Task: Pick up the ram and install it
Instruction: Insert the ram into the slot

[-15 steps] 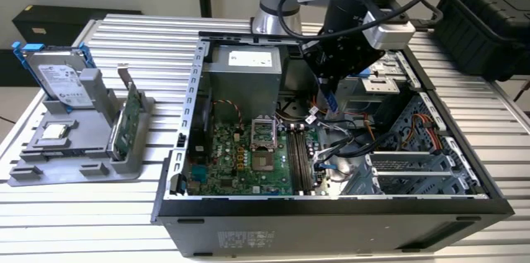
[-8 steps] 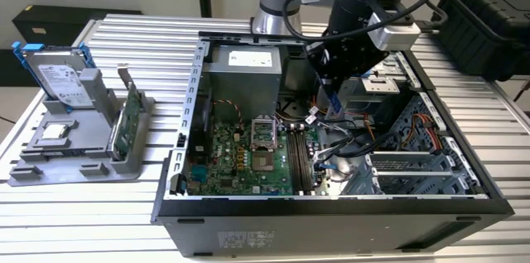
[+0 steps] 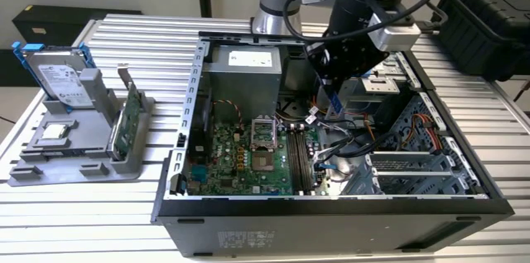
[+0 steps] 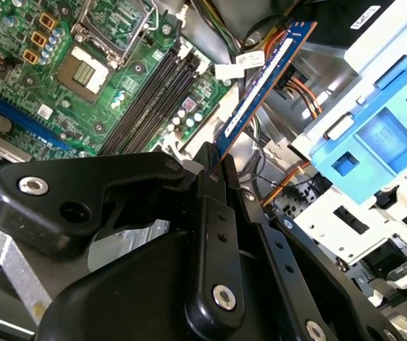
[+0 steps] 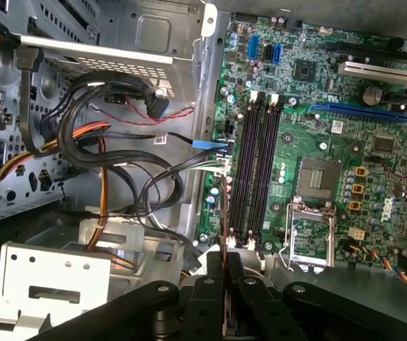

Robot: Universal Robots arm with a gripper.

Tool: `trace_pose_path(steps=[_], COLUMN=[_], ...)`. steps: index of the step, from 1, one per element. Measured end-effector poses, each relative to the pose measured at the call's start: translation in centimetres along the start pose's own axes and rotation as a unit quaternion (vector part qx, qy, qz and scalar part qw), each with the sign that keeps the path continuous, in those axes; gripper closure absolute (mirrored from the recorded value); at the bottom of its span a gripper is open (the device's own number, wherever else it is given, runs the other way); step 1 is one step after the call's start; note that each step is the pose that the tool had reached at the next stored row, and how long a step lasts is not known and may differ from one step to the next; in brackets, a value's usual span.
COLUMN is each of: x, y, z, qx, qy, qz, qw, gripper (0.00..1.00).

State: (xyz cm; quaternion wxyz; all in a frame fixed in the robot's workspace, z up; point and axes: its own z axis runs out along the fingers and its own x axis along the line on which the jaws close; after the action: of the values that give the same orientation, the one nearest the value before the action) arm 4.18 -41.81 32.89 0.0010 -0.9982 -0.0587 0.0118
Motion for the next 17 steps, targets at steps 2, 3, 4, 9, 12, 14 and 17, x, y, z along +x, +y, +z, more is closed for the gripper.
trace_pose_path(steps=[2,3,4,9,12,14,17], x=[0.0,0.0,0.0,0.01,0.01,0.01,0.02], y=[0.01,0.0,0.0,0.01,0.01,0.01,0.01], z=[0.09,0.15,0.2,0.45,0.57,0.61,0.7], qx=[-0.0002,-0.0002,-0.0002,-0.0002,-0.0002,-0.0003,-0.0002], qy=[-0.0001,-0.0001,0.0,-0.0001,-0.0001,-0.0001,-0.0001], qz=[0.0,0.0,0.0,0.0,0.0,0.0,0.0], qw=[1.0,1.0,1.0,1.0,1.0,1.0,1.0], gripper=[1.0,1.0,1.0,1.0,1.0,1.0,1.0])
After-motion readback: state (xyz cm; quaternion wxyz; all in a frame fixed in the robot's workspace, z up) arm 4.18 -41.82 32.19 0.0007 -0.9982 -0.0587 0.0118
